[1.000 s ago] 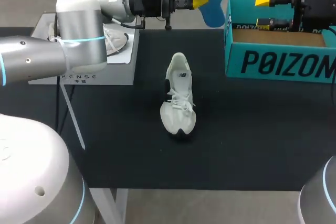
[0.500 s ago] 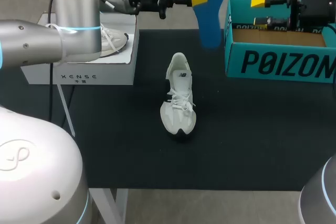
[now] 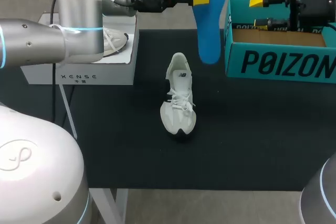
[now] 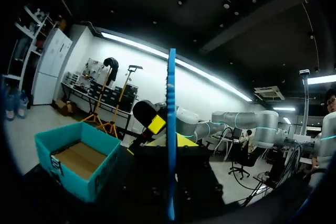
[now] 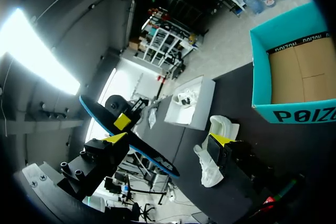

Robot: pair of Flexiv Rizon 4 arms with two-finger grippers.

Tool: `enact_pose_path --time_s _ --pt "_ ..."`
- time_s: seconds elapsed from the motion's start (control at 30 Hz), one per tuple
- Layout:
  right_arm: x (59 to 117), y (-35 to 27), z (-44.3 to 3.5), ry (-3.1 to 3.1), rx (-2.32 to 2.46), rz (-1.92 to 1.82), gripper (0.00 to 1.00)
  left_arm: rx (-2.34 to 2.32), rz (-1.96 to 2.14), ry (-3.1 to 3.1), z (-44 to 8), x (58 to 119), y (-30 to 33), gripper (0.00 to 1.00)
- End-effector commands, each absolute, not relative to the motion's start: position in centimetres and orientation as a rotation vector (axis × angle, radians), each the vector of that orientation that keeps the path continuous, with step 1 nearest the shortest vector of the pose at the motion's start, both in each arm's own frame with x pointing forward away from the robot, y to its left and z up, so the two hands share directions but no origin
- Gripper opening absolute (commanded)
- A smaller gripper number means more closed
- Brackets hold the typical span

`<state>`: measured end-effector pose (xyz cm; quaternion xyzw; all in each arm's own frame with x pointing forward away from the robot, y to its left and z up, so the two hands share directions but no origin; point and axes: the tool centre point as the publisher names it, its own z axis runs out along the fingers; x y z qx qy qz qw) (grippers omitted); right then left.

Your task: Take the shoe out of the shoebox, open the shoe tongue, remove and reinsert the insole, then place the shoe into the shoebox

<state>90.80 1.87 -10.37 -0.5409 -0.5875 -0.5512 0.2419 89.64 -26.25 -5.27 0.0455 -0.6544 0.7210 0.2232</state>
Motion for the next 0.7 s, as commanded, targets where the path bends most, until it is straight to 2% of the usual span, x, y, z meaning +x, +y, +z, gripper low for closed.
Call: enact_pose_path --time_s 0.03,0.57,0.7 --pt "90.6 2.0 -10.5 -1.608 -1.485 -1.501 1.00 0.405 1.926 -1.787 -4.9 88.4 -26.1 0.00" --pt "89.7 2.9 -11.1 -1.582 -1.484 -1.489 1.00 0.405 1.926 -1.787 -4.9 88.4 -26.1 0.00" --pt "89.5 2.5 -11.0 -1.577 -1.489 -1.495 1.00 0.804 1.790 -1.536 -6.1 89.2 -25.8 0.00"
